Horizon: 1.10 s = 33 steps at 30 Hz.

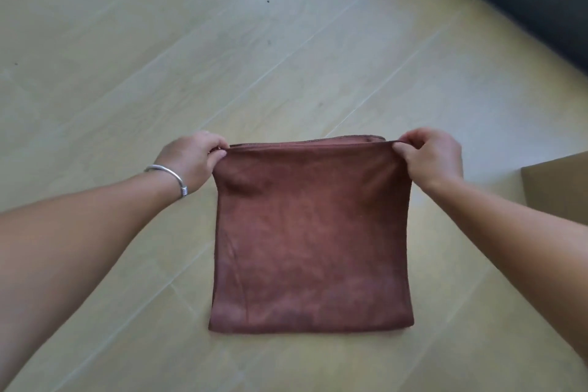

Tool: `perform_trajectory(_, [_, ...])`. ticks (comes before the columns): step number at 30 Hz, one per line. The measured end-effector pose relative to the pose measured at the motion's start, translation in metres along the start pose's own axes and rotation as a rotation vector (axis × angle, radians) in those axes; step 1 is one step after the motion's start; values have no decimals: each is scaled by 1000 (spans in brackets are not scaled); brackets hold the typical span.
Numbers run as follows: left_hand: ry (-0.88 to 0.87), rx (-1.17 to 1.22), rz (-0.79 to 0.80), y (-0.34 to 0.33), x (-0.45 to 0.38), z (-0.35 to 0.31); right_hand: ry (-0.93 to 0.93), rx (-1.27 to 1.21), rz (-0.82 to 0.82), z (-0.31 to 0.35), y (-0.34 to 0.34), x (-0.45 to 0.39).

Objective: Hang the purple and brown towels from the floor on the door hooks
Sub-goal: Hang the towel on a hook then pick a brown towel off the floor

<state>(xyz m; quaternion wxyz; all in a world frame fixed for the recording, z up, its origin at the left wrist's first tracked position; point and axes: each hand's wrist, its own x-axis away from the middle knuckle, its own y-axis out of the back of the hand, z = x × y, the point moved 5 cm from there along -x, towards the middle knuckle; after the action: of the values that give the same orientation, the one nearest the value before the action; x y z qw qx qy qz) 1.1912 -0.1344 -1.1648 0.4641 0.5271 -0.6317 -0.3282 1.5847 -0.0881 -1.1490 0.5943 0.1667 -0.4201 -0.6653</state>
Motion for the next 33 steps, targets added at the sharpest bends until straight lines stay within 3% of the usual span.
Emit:
perform_trajectory(4, [100,-152,30,-47,-52,19,49,112,19,-18,-53,-51])
perform_trajectory(9, [26,-109,-174,-60,-61,25,245,210,-58,-31,-70,-67])
perform_trajectory(15, [62,-81,-8,-52,-52,17,327,199,79,-30,-66,-66])
perform_trajectory(21, [133,-95,29,-59,-56,11,369,214,138,-19,-65,-66])
perform_trajectory(23, [166,-56,-36,-53,-59,10,378,157,66,-14,-59,-67])
perform_trajectory(26, [214,-20,-256,-34,-57,10,399,66,-89,-7,-49,-69])
perform_trajectory(29, [25,-163,-303,-27,-41,-12,533,225,-82,0,-50,-52])
perform_trajectory(33, [-563,-218,-127,-61,32,-65,1100,472,153,3,-72,27])
